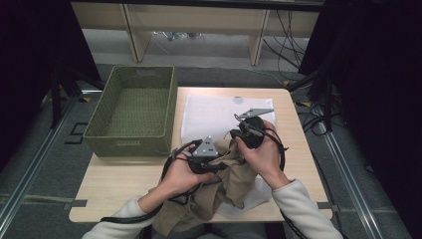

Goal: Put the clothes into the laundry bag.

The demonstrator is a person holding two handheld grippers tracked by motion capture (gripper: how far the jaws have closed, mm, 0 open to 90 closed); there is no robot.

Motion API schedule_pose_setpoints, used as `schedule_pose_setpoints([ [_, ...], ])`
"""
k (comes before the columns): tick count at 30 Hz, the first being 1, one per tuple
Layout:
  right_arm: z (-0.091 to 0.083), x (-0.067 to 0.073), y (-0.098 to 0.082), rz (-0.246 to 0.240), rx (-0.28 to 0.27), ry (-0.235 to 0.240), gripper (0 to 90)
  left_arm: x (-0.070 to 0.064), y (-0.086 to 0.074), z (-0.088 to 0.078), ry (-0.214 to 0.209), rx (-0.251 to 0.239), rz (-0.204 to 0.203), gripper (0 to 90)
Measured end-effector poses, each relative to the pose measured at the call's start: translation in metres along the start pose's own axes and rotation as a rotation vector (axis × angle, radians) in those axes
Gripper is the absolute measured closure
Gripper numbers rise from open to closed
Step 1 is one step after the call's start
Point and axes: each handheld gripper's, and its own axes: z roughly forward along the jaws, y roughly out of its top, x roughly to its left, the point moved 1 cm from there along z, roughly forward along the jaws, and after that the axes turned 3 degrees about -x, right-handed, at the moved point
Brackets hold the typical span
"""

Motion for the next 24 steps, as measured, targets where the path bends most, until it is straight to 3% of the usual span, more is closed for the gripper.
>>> schedule_pose_setpoints([
  [2,-0.001,-0.001,0.001,-0.031,-0.028,-0.003,90.0,0.002,0.000,0.005,0.020,0.021,0.008,79.1],
  [3,-0.004,0.001,0.001,-0.012,-0.011,0.002,89.9,0.003,-0.001,0.008,0.020,0.037,0.002,79.1],
  [5,-0.007,0.002,0.002,-0.023,-0.021,0.009,90.0,0.007,-0.005,0.015,0.015,0.086,-0.022,79.1],
  [6,-0.009,0.004,0.003,-0.005,-0.027,0.003,90.0,0.008,-0.007,0.018,0.018,0.108,-0.030,79.1],
  [7,-0.009,0.004,0.003,-0.017,-0.030,0.008,90.0,0.007,-0.011,0.022,0.023,0.108,-0.053,79.1],
  [8,-0.010,0.006,0.004,0.008,-0.027,0.009,90.0,0.009,-0.013,0.023,0.027,0.121,-0.050,79.1],
  [10,-0.009,0.004,0.004,-0.049,-0.038,0.014,90.0,0.013,-0.016,0.027,0.044,0.128,-0.079,79.1],
  [11,-0.010,0.007,0.003,-0.001,-0.021,0.015,90.0,0.015,-0.017,0.027,0.050,0.129,-0.092,79.1],
  [13,-0.009,0.004,0.004,-0.028,-0.029,0.014,90.0,0.020,-0.017,0.026,0.077,0.121,-0.113,79.1],
  [15,-0.010,0.005,0.003,-0.019,-0.028,0.013,90.0,0.025,-0.015,0.023,0.117,0.107,-0.156,79.2],
  [16,-0.010,0.005,0.003,-0.010,-0.026,0.012,89.9,0.028,-0.015,0.022,0.130,0.089,-0.196,79.2],
  [18,-0.010,0.005,0.004,-0.034,-0.033,0.025,90.0,0.034,-0.013,0.019,0.175,0.071,-0.228,79.3],
  [21,-0.013,0.008,0.004,-0.005,-0.033,0.022,90.0,0.041,-0.007,0.011,0.220,0.010,-0.252,79.4],
  [23,-0.015,0.008,0.005,-0.012,-0.038,0.027,90.0,0.044,0.000,0.004,0.255,-0.044,-0.262,79.4],
  [24,-0.017,0.009,0.005,-0.016,-0.039,0.025,89.9,0.045,0.003,0.000,0.270,-0.046,-0.251,79.4],
])
